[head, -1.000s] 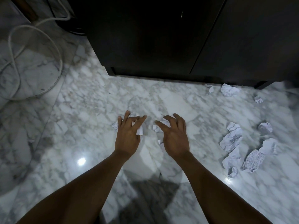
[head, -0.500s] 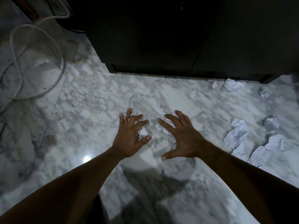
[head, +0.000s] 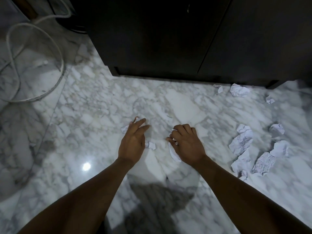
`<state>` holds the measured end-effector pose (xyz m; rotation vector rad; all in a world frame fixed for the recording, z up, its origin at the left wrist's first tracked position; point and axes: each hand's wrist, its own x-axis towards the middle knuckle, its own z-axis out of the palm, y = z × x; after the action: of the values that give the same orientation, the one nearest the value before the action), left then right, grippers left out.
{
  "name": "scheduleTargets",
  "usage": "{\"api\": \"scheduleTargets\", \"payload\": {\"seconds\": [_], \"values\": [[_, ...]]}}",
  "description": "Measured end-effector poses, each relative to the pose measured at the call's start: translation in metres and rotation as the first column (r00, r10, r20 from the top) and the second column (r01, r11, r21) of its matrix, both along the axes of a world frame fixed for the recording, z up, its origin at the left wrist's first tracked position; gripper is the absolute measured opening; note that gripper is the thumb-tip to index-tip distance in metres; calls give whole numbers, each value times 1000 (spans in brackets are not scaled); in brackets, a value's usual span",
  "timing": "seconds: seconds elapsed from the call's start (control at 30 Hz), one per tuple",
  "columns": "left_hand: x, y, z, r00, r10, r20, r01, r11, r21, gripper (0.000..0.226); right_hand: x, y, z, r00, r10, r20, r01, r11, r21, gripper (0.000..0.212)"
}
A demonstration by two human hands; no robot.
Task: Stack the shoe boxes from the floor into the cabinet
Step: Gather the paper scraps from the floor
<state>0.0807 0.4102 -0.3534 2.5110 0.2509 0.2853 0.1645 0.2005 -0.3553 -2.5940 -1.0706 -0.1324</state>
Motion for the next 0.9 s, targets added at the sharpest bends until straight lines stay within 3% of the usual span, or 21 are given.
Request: {"api": "scheduleTargets", "payload": {"seconds": [0.1, 0.17, 0.27, 0.33, 0.5, 0.73, 0.9], "values": [[-6, -7, 8, 999, 38, -26, -39, 998, -55, 39, 1, 2, -2, 999, -40, 3, 40, 999, 23, 25], [-9, -13, 11, 998, 19, -53, -23, 998, -65, 57, 1, 2, -3, 998, -56, 13, 55, 996, 70, 23], [-12, -16, 9, 995, -20, -101, 26, 998, 62, 89, 1, 2, -2, 994, -97, 54, 89, 988, 126, 28], [-11, -17, 6, 996, -4, -93, 12, 997, 81, 79, 4, 3, -2, 987, -141, 70, 131, 982, 137, 35], [-10, -15, -3, 997, 26, 77, -28, 999, 23, 26, 11, 5, -1, 986, -155, 62, 143, 976, 166, 55], [-11, -14, -1, 995, 31, 99, -34, 999, 29, 24, 12, 8, 6, 983, -168, 68, 145, 956, 255, 62], [-10, -15, 1, 982, 148, 117, -135, 985, -111, 20, 14, 3, -6, 982, -189, 31, 165, 917, 362, 44]]}}
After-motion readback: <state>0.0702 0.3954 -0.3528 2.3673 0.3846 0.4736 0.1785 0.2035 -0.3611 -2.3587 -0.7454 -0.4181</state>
